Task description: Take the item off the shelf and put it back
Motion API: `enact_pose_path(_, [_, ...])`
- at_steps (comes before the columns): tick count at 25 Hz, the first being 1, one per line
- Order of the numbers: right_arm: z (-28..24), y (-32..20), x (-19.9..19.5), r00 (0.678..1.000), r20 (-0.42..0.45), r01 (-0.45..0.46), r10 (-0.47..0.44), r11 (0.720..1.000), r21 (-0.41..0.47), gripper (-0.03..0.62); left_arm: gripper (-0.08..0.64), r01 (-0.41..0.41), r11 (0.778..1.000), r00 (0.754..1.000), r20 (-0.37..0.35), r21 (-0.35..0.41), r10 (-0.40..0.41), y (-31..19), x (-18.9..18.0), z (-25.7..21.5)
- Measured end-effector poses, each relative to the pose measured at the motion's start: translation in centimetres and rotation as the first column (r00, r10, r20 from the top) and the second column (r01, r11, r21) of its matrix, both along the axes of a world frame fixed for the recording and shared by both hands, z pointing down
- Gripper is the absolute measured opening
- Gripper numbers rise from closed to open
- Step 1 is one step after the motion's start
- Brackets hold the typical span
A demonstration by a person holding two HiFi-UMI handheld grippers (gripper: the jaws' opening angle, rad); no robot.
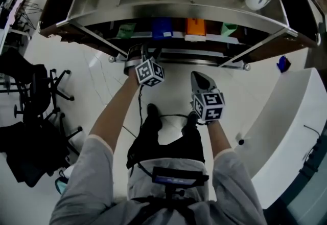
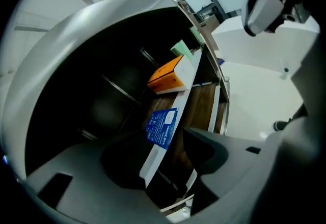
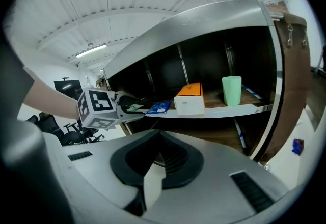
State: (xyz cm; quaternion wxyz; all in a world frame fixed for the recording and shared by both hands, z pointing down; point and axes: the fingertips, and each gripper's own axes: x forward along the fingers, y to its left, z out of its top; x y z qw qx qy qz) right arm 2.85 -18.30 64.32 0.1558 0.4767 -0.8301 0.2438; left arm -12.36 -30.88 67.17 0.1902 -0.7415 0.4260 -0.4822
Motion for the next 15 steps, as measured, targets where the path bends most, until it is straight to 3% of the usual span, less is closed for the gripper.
enact_pose_path(4, [2.1,-1.5,-1.7,1.0,0.006,0.025,-0.025,1.0,-0.001,0.009,0.267,-0.048,0.999,0.994,0.103,0.022,0.046,-2.3,0.2,2.4])
enact_pose_path(10, [4.6,-2.9,-2.5,1.0,0.022,0.019,-0.019,1.0,-0.007,0.009,0.284,-0.121,0.993,0.977,0.18,0.018,0.115,-4.3,1.2,4.1])
enact_pose_path(15, [5.6,-3.0,-2.5,1.0,0.029,0.007,-0.006,1.0,-0.017,0.009,0.284,-0.128,0.992,0.968,0.219,-0.002,0.125,-5.3,1.3,5.1])
